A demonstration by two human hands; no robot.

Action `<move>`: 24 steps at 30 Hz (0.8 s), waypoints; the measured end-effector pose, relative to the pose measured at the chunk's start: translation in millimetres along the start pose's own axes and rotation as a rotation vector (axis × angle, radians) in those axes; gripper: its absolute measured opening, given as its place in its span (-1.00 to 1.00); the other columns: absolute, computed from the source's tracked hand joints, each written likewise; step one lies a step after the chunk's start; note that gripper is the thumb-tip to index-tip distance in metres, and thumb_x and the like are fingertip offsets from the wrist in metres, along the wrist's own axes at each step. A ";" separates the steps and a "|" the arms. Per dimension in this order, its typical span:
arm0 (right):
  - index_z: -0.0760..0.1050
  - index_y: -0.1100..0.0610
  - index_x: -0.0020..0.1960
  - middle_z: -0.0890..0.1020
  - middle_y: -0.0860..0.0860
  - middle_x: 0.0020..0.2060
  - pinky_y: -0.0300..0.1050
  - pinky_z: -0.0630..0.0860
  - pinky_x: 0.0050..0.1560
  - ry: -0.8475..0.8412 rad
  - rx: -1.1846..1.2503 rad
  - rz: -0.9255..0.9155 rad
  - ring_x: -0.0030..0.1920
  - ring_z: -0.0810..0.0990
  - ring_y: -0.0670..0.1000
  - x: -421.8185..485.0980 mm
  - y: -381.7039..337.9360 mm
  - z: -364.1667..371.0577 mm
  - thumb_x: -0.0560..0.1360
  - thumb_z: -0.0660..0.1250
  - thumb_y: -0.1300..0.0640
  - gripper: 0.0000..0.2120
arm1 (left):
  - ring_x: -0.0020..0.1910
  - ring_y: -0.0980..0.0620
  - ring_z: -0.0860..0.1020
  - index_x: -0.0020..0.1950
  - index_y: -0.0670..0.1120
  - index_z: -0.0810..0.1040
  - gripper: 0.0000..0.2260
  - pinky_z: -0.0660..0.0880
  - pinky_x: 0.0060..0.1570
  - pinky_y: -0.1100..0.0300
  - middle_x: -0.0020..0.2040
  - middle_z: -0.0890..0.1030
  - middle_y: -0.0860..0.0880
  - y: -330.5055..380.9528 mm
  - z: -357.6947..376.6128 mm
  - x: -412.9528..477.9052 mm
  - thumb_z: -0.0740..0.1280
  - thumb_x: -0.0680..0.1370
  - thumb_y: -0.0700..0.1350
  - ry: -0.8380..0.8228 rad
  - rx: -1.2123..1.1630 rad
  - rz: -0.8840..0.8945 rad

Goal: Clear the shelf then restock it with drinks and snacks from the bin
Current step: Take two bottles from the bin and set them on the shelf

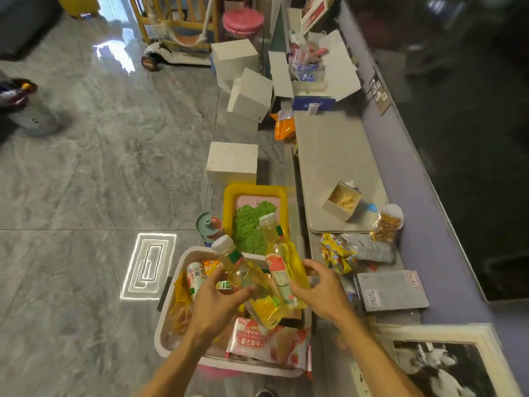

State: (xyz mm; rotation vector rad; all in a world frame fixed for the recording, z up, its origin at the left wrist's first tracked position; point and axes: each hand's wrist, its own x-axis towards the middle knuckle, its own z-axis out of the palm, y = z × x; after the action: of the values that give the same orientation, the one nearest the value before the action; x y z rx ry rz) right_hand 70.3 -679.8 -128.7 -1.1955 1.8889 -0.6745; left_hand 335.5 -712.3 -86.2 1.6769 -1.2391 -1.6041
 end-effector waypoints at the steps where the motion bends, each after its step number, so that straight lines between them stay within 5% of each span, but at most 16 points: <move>1: 0.58 -0.23 0.16 0.71 -0.28 -0.03 -0.32 0.60 0.01 0.026 0.030 -0.018 0.01 0.68 -0.23 -7.2 -11.0 -4.9 0.38 0.67 0.02 -0.56 | -0.03 -0.04 0.76 0.25 0.08 0.59 -0.50 0.72 -0.14 -0.02 0.07 0.74 0.09 13.5 -8.7 -4.4 0.68 0.38 -0.02 -0.020 0.020 0.038; 4: 0.58 -0.25 0.11 0.70 -0.32 -0.01 -0.15 0.67 0.07 0.079 0.127 -0.063 0.04 0.69 -0.17 -35.9 -56.1 -27.7 0.39 0.67 0.06 -0.59 | -0.10 0.00 0.75 0.25 0.10 0.59 -0.54 0.67 -0.10 0.02 -0.01 0.75 0.08 56.8 -33.8 -18.0 0.66 0.42 -0.08 -0.050 0.128 0.141; 9: 0.58 -0.08 0.30 0.71 -0.20 0.12 0.06 0.70 0.13 0.194 0.297 -0.094 0.17 0.67 -0.12 -109.1 -135.6 -71.8 0.36 0.61 -0.21 -0.43 | -0.09 0.03 0.71 0.28 0.14 0.59 -0.45 0.70 -0.06 -0.05 0.05 0.71 0.14 153.6 -57.5 -58.9 0.70 0.36 -0.01 -0.140 0.256 0.330; 14: 0.57 -0.05 0.30 0.73 -0.12 0.13 0.05 0.71 0.14 0.426 0.398 -0.096 0.15 0.71 -0.08 -212.4 -214.9 -108.1 0.46 0.63 0.00 -0.54 | -0.08 0.10 0.69 0.34 0.19 0.55 -0.29 0.68 -0.05 -0.02 0.07 0.70 0.12 239.4 -72.3 -110.1 0.65 0.23 0.24 -0.271 0.375 0.582; 20: 0.59 -0.04 0.23 0.73 -0.20 0.07 -0.11 0.69 0.06 0.767 0.412 -0.120 0.14 0.69 -0.09 -361.9 -275.5 -123.5 0.47 0.62 -0.03 -0.62 | -0.13 0.14 0.67 0.28 0.17 0.56 -0.45 0.55 -0.19 0.32 -0.02 0.70 0.12 312.4 -63.5 -210.0 0.69 0.35 0.03 -0.527 0.479 0.845; 24: 0.57 -0.06 0.24 0.71 -0.23 0.09 -0.18 0.67 0.06 0.977 0.390 -0.071 0.16 0.68 -0.11 -463.2 -279.0 -121.3 0.48 0.62 -0.02 -0.60 | -0.13 0.14 0.68 0.21 0.25 0.60 -0.50 0.62 -0.14 0.26 0.03 0.69 0.22 326.7 -33.8 -286.2 0.68 0.35 0.00 -0.707 0.514 1.005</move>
State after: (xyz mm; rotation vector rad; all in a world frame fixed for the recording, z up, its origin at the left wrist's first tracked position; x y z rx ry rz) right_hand 221.5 -371.3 306.2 -0.7087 2.2870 -1.8067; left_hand 313.6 -623.0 339.6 0.3944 -2.4607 -1.2442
